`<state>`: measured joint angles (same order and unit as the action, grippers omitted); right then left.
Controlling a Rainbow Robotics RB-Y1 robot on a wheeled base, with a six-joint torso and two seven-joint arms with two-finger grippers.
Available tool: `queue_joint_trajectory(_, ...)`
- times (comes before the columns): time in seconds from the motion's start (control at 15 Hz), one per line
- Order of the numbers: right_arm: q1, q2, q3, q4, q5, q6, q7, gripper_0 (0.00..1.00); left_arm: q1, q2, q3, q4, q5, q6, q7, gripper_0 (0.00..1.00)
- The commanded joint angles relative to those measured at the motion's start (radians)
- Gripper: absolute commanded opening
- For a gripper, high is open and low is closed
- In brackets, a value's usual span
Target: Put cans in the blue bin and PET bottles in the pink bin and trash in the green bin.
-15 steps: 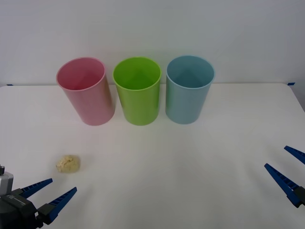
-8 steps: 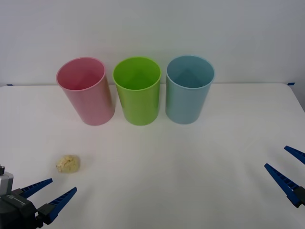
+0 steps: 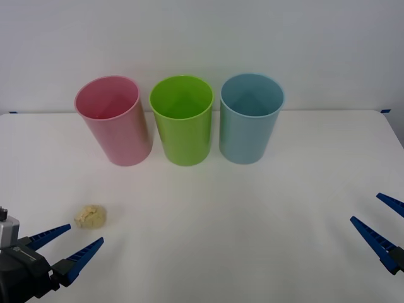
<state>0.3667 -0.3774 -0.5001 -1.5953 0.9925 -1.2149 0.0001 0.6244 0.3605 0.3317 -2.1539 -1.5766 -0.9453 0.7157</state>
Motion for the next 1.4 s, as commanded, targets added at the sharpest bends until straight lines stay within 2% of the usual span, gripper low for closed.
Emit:
queue_joint_trajectory(0.07,0.0,0.0,0.0,0.0,0.0,0.0,0.0,1.0,0.009,0.011,-0.019,-0.014,-0.037,0.039,0.036,1.0)
queue_joint_trajectory(0.27,0.0,0.0,0.0,0.0,0.0,0.0,0.0,1.0,0.04,0.107,-0.089,-0.041,-0.075,0.186,0.162,1.0)
queue_joint_trajectory(0.4,0.0,0.0,0.0,0.0,0.0,0.0,0.0,1.0,0.04,0.156,-0.1,-0.047,-0.085,0.217,0.237,1.0)
queue_joint_trajectory(0.47,0.0,0.0,0.0,0.0,0.0,0.0,0.0,1.0,0.038,0.176,-0.1,-0.057,-0.118,0.218,0.295,1.0)
queue_joint_trajectory(0.6,0.0,0.0,0.0,0.0,0.0,0.0,0.0,1.0,0.018,0.213,-0.109,-0.086,-0.238,0.22,0.475,1.0)
queue_joint_trajectory(0.8,0.0,0.0,0.0,0.0,0.0,0.0,0.0,1.0,-0.014,0.236,-0.132,-0.1,-0.402,0.221,0.654,1.0)
queue_joint_trajectory(0.93,0.0,0.0,0.0,0.0,0.0,0.0,0.0,1.0,-0.04,0.284,-0.163,-0.1,-0.48,0.221,0.762,1.0)
queue_joint_trajectory(1.0,0.0,0.0,0.0,0.0,0.0,0.0,0.0,1.0,-0.052,0.313,-0.178,-0.1,-0.505,0.221,0.789,1.0)
queue_joint_trajectory(1.27,0.0,0.0,0.0,0.0,0.0,0.0,0.0,1.0,-0.1,0.387,-0.197,-0.052,-0.508,0.221,0.797,1.0)
queue_joint_trajectory(1.4,0.0,0.0,0.0,0.0,0.0,0.0,0.0,1.0,-0.11,0.457,-0.214,-0.037,-0.516,0.221,0.866,1.0)
